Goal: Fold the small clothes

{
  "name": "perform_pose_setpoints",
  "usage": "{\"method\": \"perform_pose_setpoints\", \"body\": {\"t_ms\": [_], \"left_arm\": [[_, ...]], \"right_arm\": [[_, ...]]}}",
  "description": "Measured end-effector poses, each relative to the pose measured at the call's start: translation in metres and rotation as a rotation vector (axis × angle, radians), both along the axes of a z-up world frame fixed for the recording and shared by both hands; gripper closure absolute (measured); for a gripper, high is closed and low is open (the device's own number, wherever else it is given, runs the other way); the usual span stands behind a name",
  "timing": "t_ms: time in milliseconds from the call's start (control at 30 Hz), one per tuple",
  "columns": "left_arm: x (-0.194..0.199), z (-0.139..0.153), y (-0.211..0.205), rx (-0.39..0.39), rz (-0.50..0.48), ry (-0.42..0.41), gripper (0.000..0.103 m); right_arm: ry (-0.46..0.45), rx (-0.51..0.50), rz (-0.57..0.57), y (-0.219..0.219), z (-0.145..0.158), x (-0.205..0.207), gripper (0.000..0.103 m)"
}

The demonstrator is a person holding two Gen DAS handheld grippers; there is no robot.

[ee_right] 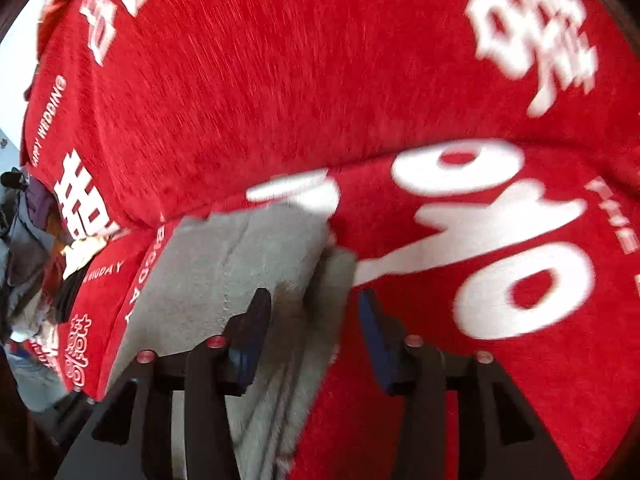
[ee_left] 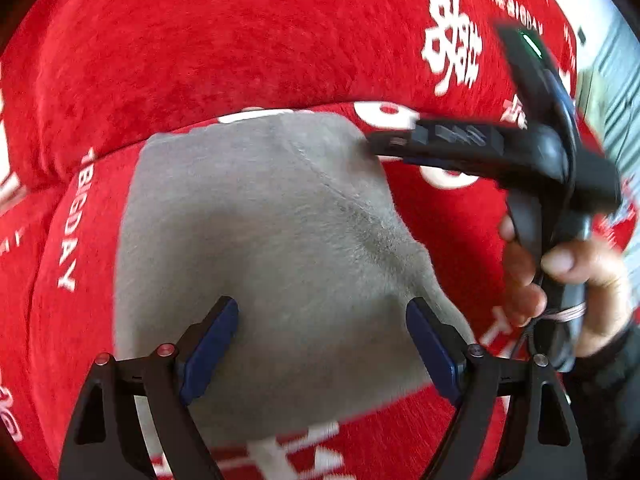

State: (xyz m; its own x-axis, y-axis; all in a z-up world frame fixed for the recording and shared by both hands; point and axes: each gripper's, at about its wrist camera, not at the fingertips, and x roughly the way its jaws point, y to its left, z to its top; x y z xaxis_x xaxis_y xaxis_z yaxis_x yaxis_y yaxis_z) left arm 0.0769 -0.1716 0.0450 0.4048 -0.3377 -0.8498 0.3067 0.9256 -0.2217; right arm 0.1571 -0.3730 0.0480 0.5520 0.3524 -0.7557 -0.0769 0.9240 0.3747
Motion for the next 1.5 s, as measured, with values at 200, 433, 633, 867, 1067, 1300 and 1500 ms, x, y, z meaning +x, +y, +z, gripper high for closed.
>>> {"method": "perform_pose_setpoints", "body": {"t_ms": [200, 433, 633, 867, 1067, 1300, 1500], "left_arm": [[-0.003, 0.004, 0.053, 0.092, 0.200, -0.032, 0.001], [0.004, -0.040, 0.066, 0.154, 0.209, 0.082, 0.001], [0.004, -0.023, 0.065, 0.199, 0.202, -0.022, 0.001], [0.035, -0.028, 0.063, 0.185, 0.208, -0.011, 0.001], [0.055, -0.033, 0.059, 0.159, 0.198, 0.003, 0.001], [0.073, -0.036, 0.060, 0.111, 0.188, 0.042, 0.001], [0.088, -0.026, 0.108, -0.025, 0.292, 0.095, 0.001]], "right_arm": [[-0.115, -0.037, 0.184, 0.038, 0.036, -0.055, 0.032], [-0.027, -0.212, 0.332, 0.082, -0.009, -0.084, 0.030], [-0.139, -0.163, 0.353, 0.076, 0.038, -0.083, 0.030], [-0.012, -0.146, 0.389, 0.088, 0.005, -0.013, 0.030], [0.000, -0.166, 0.305, 0.077, -0.015, 0.029, 0.030], [0.052, -0.147, 0.245, 0.062, -0.030, 0.056, 0.029], [0.046, -0.147, 0.135, 0.035, -0.002, 0.023, 0.023]]}}
